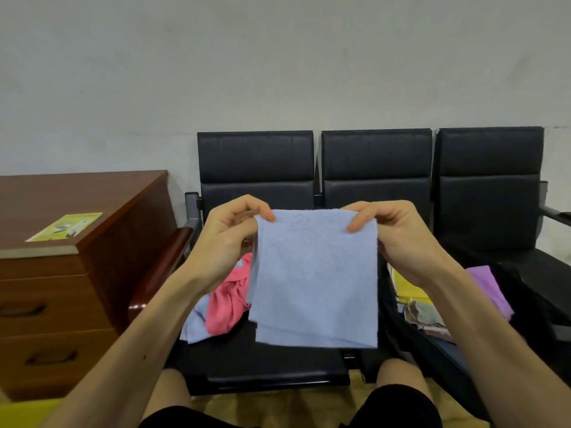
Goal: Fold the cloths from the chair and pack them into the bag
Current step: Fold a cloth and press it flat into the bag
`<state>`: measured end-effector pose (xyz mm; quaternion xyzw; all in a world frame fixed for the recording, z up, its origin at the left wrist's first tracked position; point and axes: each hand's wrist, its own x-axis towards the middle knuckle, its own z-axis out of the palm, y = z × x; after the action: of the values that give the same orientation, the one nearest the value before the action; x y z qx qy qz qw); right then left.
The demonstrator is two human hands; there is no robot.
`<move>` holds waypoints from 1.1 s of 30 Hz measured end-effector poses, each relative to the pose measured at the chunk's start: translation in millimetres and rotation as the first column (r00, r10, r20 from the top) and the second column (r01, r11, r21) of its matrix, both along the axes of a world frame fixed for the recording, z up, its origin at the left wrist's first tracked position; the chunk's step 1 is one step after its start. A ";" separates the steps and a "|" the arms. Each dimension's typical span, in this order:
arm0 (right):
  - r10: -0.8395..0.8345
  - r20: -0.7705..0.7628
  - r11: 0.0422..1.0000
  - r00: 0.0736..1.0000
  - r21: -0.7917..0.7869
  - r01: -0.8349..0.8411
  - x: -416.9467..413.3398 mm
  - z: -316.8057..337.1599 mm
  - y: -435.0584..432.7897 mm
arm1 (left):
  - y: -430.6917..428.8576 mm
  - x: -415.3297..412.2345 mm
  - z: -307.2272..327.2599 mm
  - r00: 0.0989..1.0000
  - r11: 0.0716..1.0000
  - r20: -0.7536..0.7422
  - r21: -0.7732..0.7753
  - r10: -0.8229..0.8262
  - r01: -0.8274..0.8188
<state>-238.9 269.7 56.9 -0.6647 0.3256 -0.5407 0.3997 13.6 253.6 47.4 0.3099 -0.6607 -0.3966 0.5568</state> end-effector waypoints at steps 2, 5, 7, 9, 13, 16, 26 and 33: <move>0.019 0.006 0.999 1.000 0.040 -0.020 0.9 -3.0 1.4 | 3.5 -6.2 -0.7 1.000 0.999 -0.022 0.045 0.009 -0.008; 0.005 0.109 0.991 0.994 0.136 -0.020 3.8 -12.0 3.4 | 5.4 -12.6 -3.4 0.999 0.995 -0.045 0.094 0.015 -0.011; -0.010 0.226 0.980 0.974 0.194 -0.035 4.9 -20.3 2.6 | 3.5 -15.2 -6.4 0.999 0.994 -0.024 0.102 0.043 -0.041; 0.022 0.309 0.963 0.951 0.250 -0.104 8.3 -28.5 3.0 | 1.0 -16.6 -10.9 0.995 0.990 0.015 0.099 0.095 -0.096; 0.097 0.533 0.798 0.841 0.463 -0.385 21.0 -57.4 8.7 | 3.0 -20.9 -14.1 0.985 0.984 0.060 0.077 0.159 -0.164; 0.022 0.495 0.745 0.868 0.571 -0.345 37.4 -73.5 16.0 | 7.9 -24.7 -17.6 0.982 0.976 0.066 0.114 0.178 -0.184; -0.037 0.246 0.896 0.969 0.437 -0.077 35.9 -76.5 19.6 | 14.6 -13.1 -65.8 0.787 0.583 -0.568 0.564 -0.240 0.585; -0.030 0.151 0.789 0.988 0.610 -0.069 24.7 -95.4 14.7 | 20.7 -21.7 -81.1 0.980 0.687 -0.145 0.699 -0.134 0.197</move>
<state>-214.2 284.4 -38.5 -0.4590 0.4450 -0.4508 0.6230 -8.1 274.3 -33.7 0.4227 -0.4586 -0.6814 0.3830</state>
